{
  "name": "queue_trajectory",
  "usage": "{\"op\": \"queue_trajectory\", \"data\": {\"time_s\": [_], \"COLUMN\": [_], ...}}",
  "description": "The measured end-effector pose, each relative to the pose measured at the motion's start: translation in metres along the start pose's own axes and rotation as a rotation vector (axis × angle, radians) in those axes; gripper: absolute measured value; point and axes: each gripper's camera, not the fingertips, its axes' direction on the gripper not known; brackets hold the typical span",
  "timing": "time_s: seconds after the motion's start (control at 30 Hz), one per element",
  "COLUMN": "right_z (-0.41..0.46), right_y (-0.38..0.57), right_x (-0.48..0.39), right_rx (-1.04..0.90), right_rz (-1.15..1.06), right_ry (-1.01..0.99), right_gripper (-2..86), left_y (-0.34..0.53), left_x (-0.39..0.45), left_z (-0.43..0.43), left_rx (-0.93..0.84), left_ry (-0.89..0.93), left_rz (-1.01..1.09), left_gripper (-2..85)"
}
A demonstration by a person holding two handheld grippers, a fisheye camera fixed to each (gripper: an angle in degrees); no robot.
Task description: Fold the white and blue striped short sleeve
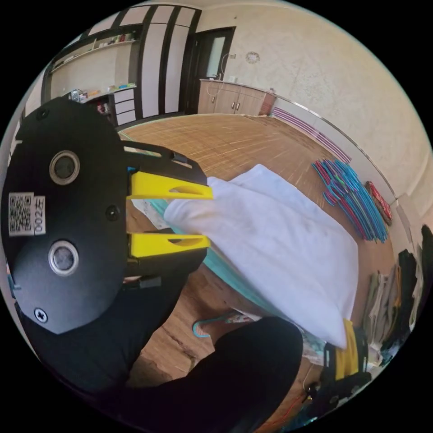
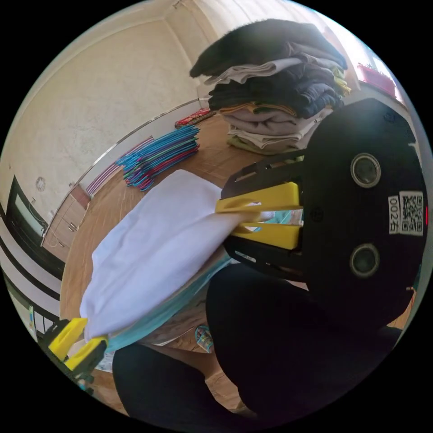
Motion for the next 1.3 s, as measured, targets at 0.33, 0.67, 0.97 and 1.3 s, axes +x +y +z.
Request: {"op": "queue_trajectory", "data": {"time_s": [0.33, 0.67, 0.97, 1.3], "right_z": [-0.042, -0.129, -0.234, -0.328], "right_y": [-0.051, -0.108, -0.162, -0.191], "right_x": [0.049, 0.157, 0.261, 0.374], "right_rx": [0.053, 0.15, 0.204, 0.26], "right_rz": [0.073, 0.052, -0.018, 0.083], "right_ry": [-0.03, -0.165, -0.145, 0.126], "right_gripper": [-0.2, -0.3, -0.4, -0.4], "left_y": [0.022, 0.016, -0.008, -0.052], "left_x": [-0.038, -0.158, -0.254, -0.295], "left_z": [-0.038, -0.172, -0.318, -0.441], "left_rx": [0.024, 0.086, 0.157, 0.342], "left_ry": [-0.022, 0.105, 0.018, -0.152], "left_rz": [0.07, 0.192, 0.199, 0.124], "left_gripper": [5.5, 5.0, 5.0, 4.9]}}
